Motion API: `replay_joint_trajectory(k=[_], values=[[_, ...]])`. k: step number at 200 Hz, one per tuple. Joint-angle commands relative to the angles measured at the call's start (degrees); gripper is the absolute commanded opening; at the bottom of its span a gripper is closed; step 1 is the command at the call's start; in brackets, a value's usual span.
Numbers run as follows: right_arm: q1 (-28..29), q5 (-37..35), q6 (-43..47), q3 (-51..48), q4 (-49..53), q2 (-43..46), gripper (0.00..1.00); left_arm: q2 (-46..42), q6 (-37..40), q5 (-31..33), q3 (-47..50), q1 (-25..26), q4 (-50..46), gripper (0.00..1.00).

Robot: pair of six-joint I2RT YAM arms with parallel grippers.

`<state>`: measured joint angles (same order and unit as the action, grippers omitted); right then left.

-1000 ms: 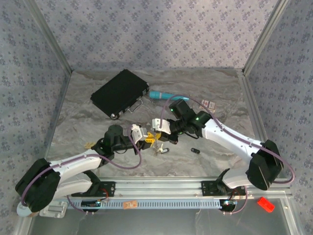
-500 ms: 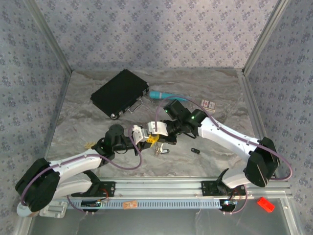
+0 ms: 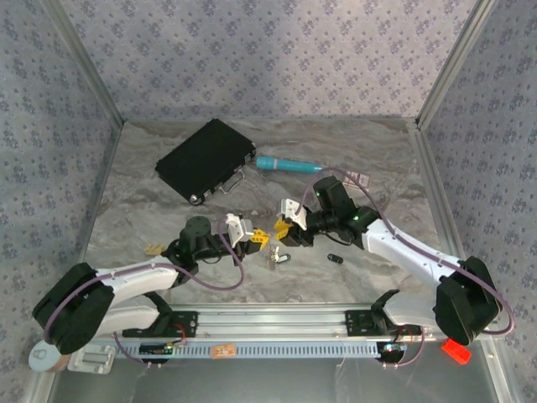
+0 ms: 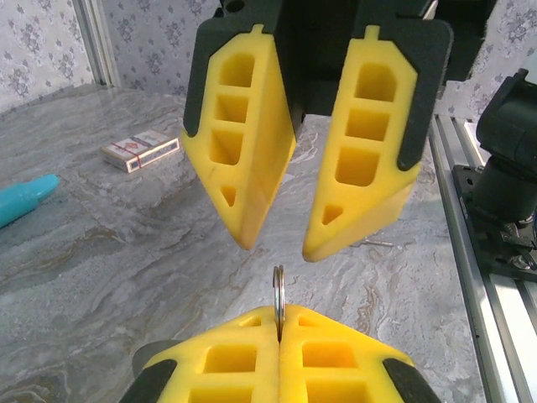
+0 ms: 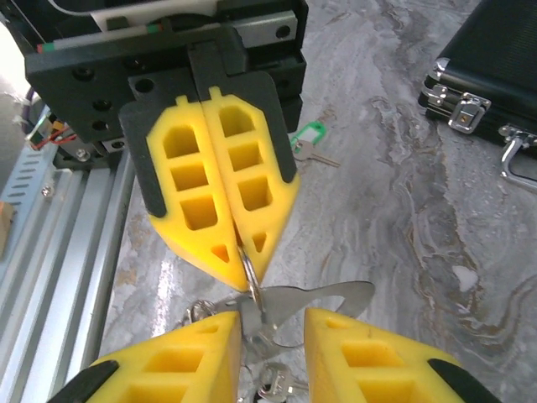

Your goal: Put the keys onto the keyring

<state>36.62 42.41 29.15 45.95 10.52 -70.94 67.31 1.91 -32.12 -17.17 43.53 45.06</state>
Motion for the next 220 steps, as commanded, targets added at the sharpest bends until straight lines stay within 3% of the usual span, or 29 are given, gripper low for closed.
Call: replay_joint_trajectory(k=[1, 47, 83, 96, 111, 125, 166, 220], values=[[0.38, 2.57, -3.29, -1.00, -5.71, -0.58, 0.27, 1.09, -2.65, -1.16, 0.49, 0.08, 8.39, 0.00], [0.60, 2.67, -3.04, -0.79, -5.62, -2.59, 0.22, 1.62, -3.20, -1.16, 0.65, 0.21, 9.57, 0.00], [0.71, 2.93, -2.12, 0.52, -4.05, -3.10, 0.00, 1.41, -3.14, -1.13, 0.65, 0.21, 9.40, 0.00], [0.73, 2.69, -1.25, 1.57, -2.25, -2.99, 0.00, 1.18, -2.88, -0.66, 0.32, 0.16, 7.77, 0.00], [1.62, 0.10, 2.00, 4.26, 3.43, -3.01, 0.00, 0.08, -1.92, 1.04, -0.61, 0.16, 3.48, 0.13], [2.81, -3.81, 5.88, 7.63, 10.62, -3.68, 0.00, -1.53, 0.11, 1.57, -1.73, 0.23, -1.46, 0.18], [6.81, -15.96, 14.30, 16.85, 27.24, -7.31, 0.00, -5.85, 4.40, 1.95, -4.45, 0.16, -13.39, 0.20], [10.41, -20.04, 17.15, 22.82, 32.11, -9.69, 0.00, -6.86, 4.61, 1.82, -4.19, 0.29, -13.78, 0.19]])
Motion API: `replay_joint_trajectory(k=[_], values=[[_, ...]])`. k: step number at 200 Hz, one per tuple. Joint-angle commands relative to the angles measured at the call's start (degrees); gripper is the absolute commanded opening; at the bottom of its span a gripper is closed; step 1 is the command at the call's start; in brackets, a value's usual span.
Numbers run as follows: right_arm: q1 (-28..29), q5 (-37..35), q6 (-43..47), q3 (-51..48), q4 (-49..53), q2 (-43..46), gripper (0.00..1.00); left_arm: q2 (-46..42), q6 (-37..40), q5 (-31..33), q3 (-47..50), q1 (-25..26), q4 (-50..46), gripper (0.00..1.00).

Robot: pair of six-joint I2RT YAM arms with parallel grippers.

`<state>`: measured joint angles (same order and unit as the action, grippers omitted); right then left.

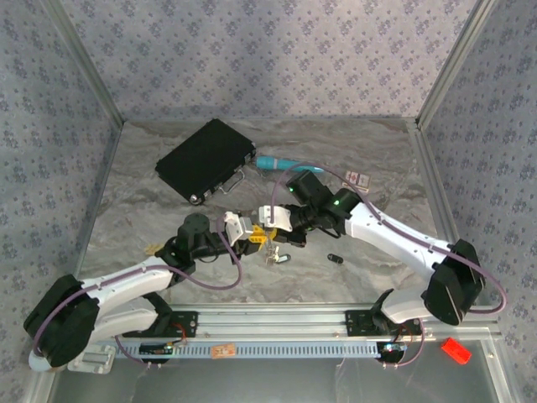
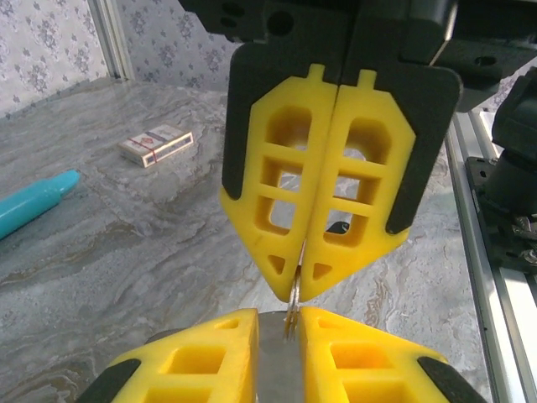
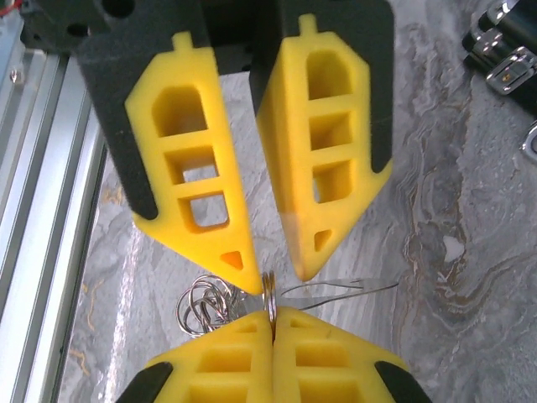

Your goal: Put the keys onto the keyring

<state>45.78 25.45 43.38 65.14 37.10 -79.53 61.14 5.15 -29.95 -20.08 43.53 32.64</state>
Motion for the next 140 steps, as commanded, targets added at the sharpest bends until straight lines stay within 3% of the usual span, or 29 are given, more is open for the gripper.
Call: replay_joint_trajectory(k=[1, 59, 100, 122, 140], values=[[1.34, -3.06, 2.93, 4.09, 5.53, -1.17, 0.00, -0.69, 1.41, -0.36, -1.33, 0.26, -1.32, 0.19], [2.35, -1.49, 2.48, 5.87, 4.30, -2.30, 0.00, 0.54, 1.46, -1.65, -1.64, 0.27, -0.23, 0.18], [2.73, -1.46, 2.23, 5.67, 3.82, -2.62, 0.00, 0.21, 2.09, -1.88, -1.44, 0.29, 0.22, 0.04], [0.76, 2.38, -0.07, 1.13, -1.11, 0.38, 0.21, -0.02, 1.59, -2.13, -0.74, 0.24, 1.82, 0.00], [-3.46, 10.82, -5.04, -4.80, -10.25, 4.50, 0.24, 0.35, 0.30, -2.30, 0.49, 0.29, 4.58, 0.00]])
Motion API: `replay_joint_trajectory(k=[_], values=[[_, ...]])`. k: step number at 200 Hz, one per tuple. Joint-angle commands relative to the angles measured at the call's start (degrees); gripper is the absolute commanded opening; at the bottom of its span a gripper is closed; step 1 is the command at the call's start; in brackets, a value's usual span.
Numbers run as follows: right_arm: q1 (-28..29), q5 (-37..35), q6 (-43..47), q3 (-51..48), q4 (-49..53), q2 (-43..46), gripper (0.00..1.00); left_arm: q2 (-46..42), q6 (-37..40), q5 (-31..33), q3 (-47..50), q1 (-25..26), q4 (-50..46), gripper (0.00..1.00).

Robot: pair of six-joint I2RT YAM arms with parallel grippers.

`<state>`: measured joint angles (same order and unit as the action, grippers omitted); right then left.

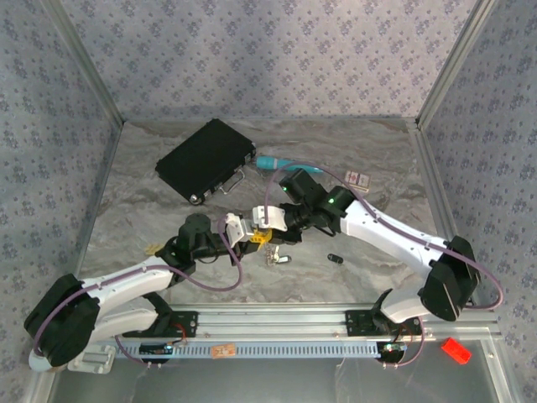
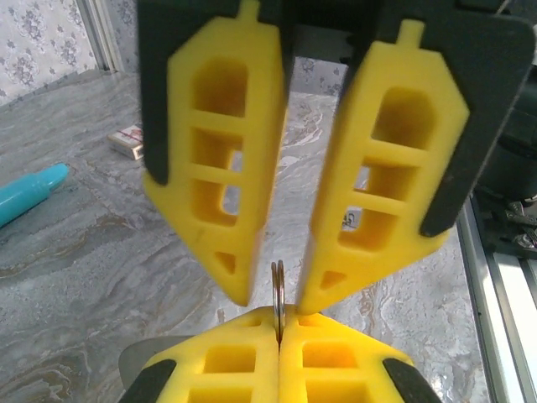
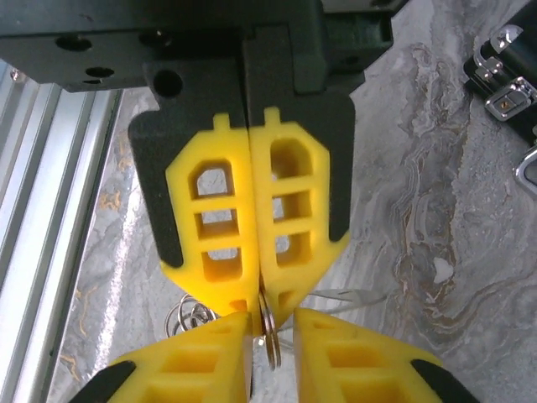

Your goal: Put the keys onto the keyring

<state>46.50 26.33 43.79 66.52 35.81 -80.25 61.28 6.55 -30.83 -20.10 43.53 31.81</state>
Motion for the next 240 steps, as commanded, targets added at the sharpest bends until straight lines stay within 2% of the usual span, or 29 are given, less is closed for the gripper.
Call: replay_joint_trajectory(k=[1, 17, 37, 97, 184, 240], values=[[-4.47, 10.53, -5.86, -6.64, -9.64, 5.43, 0.24, 0.23, -1.18, -1.43, 0.59, 0.27, 5.61, 0.00], [-8.07, 17.28, -13.64, -13.46, -21.99, 8.72, 0.27, 1.17, -2.22, -1.47, 1.61, 0.26, 8.53, 0.00], [-9.05, 18.23, -19.86, -19.69, -33.38, 10.54, 0.29, 2.34, -3.11, -1.73, 2.02, 0.31, 10.80, 0.00], [-10.61, 18.99, -25.48, -28.25, -44.13, 12.98, 0.30, 3.46, -3.78, -2.58, 1.91, 0.25, 12.75, 0.00], [-10.38, 23.72, -24.29, -25.25, -41.73, 10.01, 0.29, 2.66, -3.47, -2.75, 1.73, 0.27, 11.61, 0.00], [-9.09, 22.89, -21.60, -22.17, -37.57, 7.23, 0.17, 2.37, -3.41, -3.10, 2.09, 0.26, 12.05, 0.00]])
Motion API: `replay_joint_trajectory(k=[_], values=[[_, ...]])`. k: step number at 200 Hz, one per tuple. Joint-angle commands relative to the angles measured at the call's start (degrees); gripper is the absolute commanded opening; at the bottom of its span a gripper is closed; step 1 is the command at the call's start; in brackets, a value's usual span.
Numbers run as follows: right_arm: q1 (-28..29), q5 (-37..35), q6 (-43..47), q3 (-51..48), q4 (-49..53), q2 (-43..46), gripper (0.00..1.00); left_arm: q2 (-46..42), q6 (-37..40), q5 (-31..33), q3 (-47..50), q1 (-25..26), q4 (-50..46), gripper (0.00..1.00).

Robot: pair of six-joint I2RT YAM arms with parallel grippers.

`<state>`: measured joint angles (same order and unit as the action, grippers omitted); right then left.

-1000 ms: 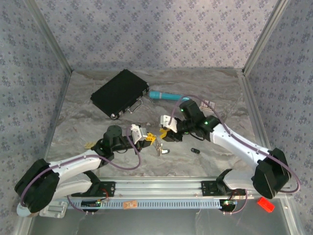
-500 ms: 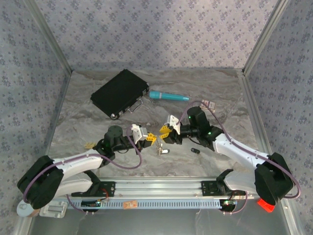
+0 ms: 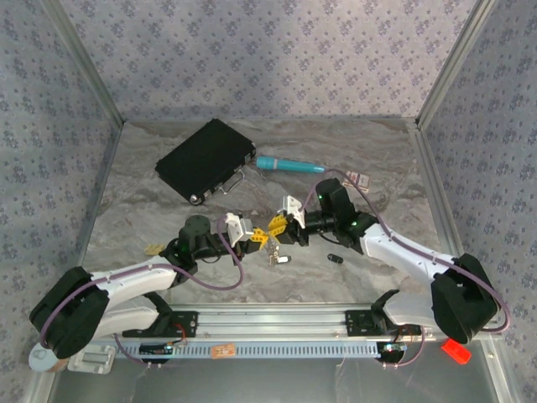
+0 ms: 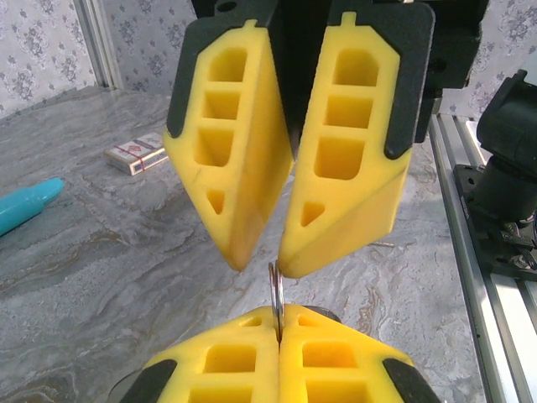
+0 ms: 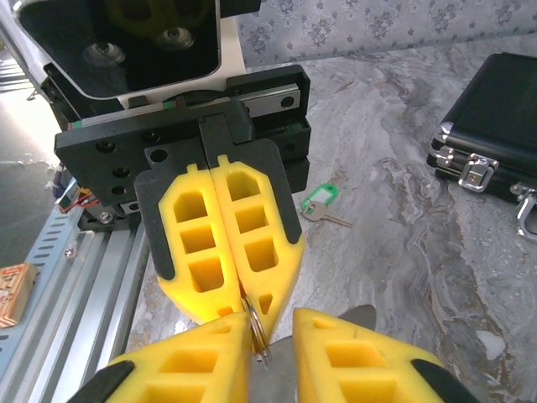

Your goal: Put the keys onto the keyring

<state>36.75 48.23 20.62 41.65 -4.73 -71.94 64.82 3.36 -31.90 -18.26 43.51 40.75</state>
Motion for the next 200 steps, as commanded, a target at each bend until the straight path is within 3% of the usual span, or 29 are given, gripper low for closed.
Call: replay_joint_trajectory(k=[1, 110, 200], values=[[0.67, 0.99, 1.63, 2.72, 3.06, -1.13, 0.17, -1.17, -0.25, -2.03, 0.29, 0.27, 3.11, 0.00], [-0.91, 1.25, 5.18, 3.29, 8.71, -0.54, 0.24, -1.64, 0.08, -1.94, 0.62, 0.28, 2.93, 0.00], [0.15, 2.40, 5.39, 5.39, 9.27, -2.91, 0.12, -1.98, 0.03, -2.07, 0.51, 0.26, 2.78, 0.00]])
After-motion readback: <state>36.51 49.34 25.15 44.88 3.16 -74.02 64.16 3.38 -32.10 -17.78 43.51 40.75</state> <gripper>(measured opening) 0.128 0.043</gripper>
